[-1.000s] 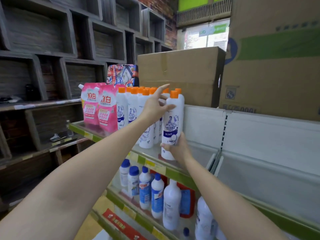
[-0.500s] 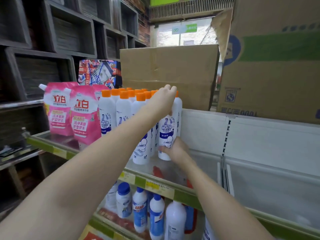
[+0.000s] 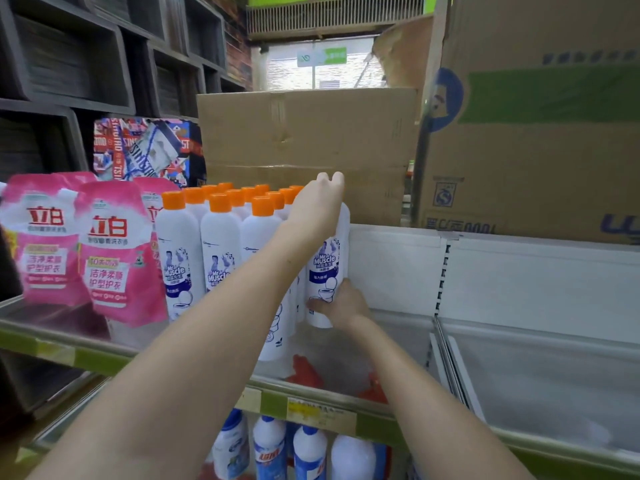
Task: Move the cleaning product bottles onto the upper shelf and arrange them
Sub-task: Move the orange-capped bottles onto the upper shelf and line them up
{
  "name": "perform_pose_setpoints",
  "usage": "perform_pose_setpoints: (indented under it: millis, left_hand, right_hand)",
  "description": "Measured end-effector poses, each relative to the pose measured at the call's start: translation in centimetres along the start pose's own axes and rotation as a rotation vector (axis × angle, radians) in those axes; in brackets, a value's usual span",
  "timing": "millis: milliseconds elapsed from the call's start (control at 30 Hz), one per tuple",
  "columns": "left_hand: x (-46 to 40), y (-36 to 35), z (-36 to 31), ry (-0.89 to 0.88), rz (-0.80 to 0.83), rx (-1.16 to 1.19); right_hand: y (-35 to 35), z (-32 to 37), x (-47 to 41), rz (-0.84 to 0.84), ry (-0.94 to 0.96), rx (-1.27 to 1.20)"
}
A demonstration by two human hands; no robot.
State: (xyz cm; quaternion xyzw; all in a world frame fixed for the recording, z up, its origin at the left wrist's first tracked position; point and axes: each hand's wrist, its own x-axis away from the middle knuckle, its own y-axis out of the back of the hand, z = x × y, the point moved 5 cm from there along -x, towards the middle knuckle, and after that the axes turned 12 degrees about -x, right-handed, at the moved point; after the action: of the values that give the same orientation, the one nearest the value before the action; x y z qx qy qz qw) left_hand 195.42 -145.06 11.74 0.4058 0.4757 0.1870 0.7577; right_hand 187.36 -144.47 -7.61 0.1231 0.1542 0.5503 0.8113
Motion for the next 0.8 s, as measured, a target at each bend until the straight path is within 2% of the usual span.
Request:
perform_pose_setpoints:
  millis: [333, 433, 533, 667, 800]
  left_hand:
    - [1.3, 0.6, 0.3, -0.036, -0.088, 0.013]
    - [2.0, 1.0, 0.3, -0.081, -0.059, 0.079]
    - [2.6, 1.2, 0.6, -0.123, -0.069, 0.126]
    - [3.5, 1.9, -0.6, -0.150, -0.165, 0.003]
    - [4.8, 1.9, -4.1, -0.272, -0.242, -0.059]
  right_hand:
    - [-0.7, 0.5, 1.6, -0.096, -0.059, 0.055]
    - [-0.4, 1.1, 2.2, -0.101, -0.094, 0.136]
    - [1.3, 1.5, 3.5, -0.163, -0.083, 0.138]
    - [4.8, 1.2, 5.8, -0.262, -0.011, 0.141]
    - [8.5, 0.3, 9.3, -0.354, -0.015, 0.174]
